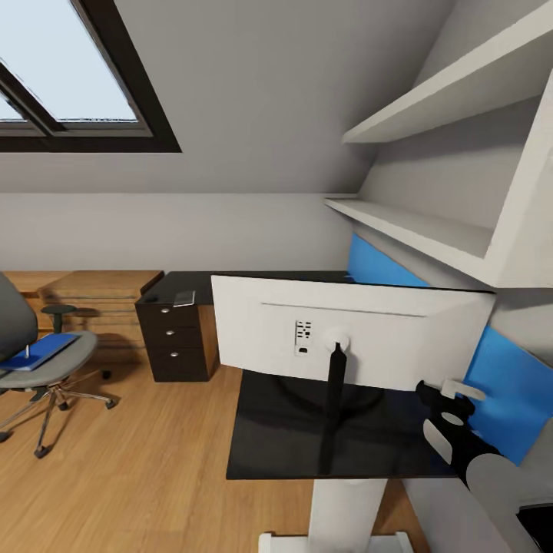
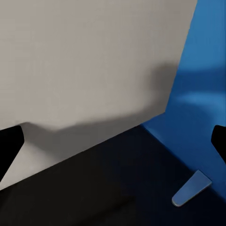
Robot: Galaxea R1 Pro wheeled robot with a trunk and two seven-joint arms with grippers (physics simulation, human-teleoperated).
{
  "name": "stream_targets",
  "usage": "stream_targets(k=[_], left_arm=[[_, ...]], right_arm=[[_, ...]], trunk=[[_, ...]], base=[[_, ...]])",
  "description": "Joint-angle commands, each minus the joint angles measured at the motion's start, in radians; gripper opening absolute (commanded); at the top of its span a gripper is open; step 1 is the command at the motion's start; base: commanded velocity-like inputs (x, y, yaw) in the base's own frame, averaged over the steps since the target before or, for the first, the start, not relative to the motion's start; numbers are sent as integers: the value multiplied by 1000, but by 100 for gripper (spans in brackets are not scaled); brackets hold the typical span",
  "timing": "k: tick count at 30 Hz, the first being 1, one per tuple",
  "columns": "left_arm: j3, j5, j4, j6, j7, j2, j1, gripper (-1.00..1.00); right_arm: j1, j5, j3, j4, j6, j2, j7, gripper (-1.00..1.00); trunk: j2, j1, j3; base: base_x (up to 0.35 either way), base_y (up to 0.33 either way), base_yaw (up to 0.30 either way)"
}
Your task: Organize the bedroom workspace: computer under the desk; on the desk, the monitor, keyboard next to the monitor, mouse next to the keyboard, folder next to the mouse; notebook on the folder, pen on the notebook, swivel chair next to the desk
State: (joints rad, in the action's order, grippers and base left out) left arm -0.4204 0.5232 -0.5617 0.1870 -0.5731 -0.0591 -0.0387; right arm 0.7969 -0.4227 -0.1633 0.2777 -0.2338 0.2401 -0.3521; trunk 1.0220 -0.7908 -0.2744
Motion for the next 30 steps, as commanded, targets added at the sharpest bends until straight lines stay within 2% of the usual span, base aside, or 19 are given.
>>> stream_targets(k=[1,6,26,30], left_arm=[[-6,11,-1,6,-5,1,0,100],[-6,11,-1,6,-5,1,0,100],[-7,11,-1,6,-5,1,0,100],[-7,11,-1,6,-5,1,0,100]], right_arm=[[1,-10,-9,0,-4,1,-4,100],[1,-10,-9,0,-5,1,-4,100],[1,-9,-10,-2,-4,1,-4,100],[1,-9,-10,-2,-4,1,-4,100]], trunk=[[1,0,-1],[1,0,-1],[1,0,-1],[1,0,-1]], base=[[120,-5,0],[200,-1,0],[62,0,0],[205,0,0]])
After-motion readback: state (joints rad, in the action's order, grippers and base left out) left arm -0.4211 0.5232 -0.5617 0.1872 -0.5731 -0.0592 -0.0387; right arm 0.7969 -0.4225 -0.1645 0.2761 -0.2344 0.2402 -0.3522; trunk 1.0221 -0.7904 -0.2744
